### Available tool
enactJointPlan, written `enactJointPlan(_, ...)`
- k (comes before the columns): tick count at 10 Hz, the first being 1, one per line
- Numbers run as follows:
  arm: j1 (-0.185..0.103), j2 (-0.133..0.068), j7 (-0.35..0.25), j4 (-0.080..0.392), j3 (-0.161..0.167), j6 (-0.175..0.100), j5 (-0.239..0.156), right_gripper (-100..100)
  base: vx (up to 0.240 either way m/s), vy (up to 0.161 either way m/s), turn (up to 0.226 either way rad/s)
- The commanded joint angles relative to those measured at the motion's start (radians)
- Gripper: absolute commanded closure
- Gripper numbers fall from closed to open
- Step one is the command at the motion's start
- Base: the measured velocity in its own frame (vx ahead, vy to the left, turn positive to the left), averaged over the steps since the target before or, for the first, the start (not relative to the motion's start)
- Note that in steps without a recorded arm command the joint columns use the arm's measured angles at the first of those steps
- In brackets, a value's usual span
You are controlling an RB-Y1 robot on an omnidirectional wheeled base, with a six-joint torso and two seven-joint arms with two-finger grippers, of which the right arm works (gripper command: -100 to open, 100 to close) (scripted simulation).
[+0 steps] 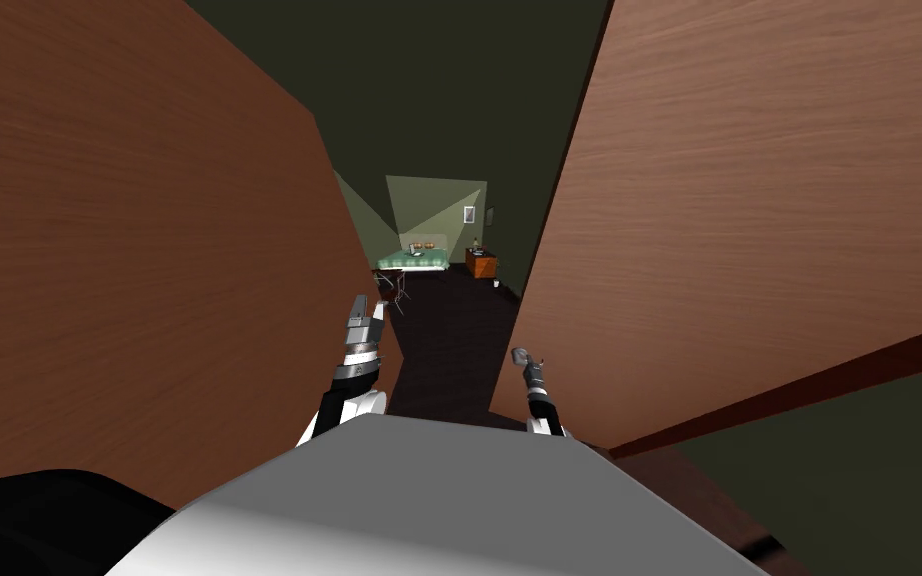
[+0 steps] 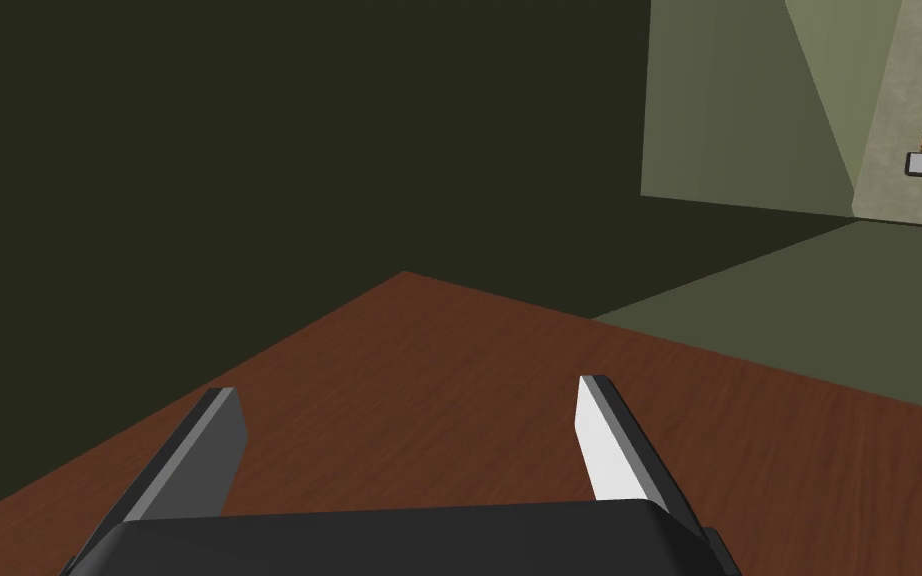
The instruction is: Push the door open
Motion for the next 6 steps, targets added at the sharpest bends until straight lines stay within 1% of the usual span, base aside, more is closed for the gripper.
enactJointPlan(1, 0.017, -0.004, 0.011, -0.048, -0.012, 0.025, -0.005, 100, 0.074, 0.034, -0.034)
enactJointPlan(2, 0.016, -0.005, 0.017, -0.043, -0.031, 0.025, -0.013, 100, 0.099, 0.042, -0.055)
enactJointPlan(3, 0.016, -0.005, 0.021, -0.040, -0.042, 0.026, -0.018, 100, 0.180, 0.065, -0.065)
enactJointPlan(6, 0.014, -0.006, 0.029, -0.035, -0.066, 0.026, -0.029, 100, 0.167, 0.093, -0.057)
